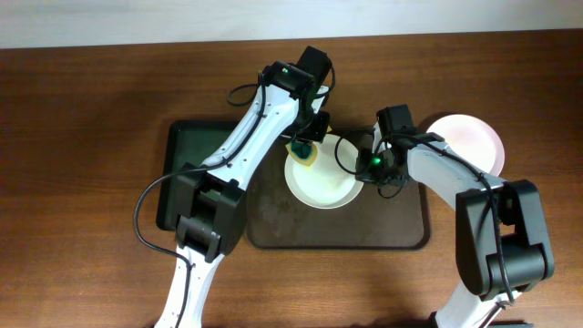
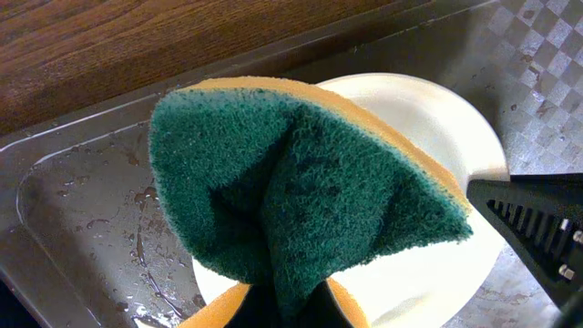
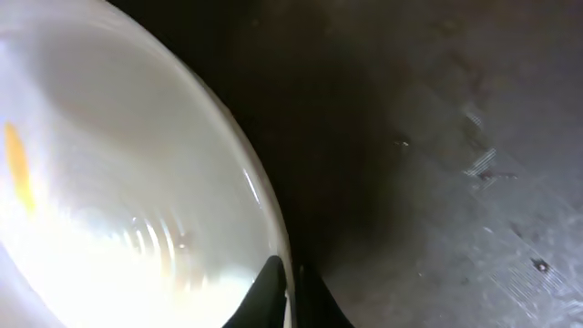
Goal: Clean dirty plates on tray and stack at the side
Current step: 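Scrub the plate surface with the sponge while the right gripper holds it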
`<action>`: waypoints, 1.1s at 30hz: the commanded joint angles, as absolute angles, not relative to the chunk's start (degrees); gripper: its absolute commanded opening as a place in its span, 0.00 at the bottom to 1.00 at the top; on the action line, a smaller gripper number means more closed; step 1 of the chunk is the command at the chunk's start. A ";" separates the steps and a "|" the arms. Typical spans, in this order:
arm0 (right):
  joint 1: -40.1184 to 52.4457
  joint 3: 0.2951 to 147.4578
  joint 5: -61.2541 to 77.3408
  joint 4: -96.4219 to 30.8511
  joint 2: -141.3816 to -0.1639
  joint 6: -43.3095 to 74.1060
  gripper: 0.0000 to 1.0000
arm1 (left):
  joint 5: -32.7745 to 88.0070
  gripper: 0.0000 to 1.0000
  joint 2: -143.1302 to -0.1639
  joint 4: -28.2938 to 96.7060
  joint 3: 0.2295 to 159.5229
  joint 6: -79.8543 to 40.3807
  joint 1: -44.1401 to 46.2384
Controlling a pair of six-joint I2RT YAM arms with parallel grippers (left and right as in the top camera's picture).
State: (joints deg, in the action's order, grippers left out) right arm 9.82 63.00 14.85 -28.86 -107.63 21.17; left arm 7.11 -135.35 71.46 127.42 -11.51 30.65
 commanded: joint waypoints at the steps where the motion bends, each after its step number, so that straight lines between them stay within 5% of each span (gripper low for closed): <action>1: 10.07 62.92 16.05 -28.71 -109.08 21.47 0.04 | 7.18 0.00 -135.98 71.00 128.11 -10.61 30.70; 24: 10.13 62.89 16.05 -29.36 -109.08 21.47 0.04 | 1.50 0.00 -144.75 60.90 116.97 -10.87 30.72; 33: 10.13 62.89 16.38 -29.34 -109.08 21.47 0.04 | 7.75 0.00 -147.22 63.02 109.47 -2.83 30.74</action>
State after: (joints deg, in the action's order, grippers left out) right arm 9.85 63.00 16.25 -28.88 -107.85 21.21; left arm 4.58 -139.04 59.75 115.68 -6.66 30.59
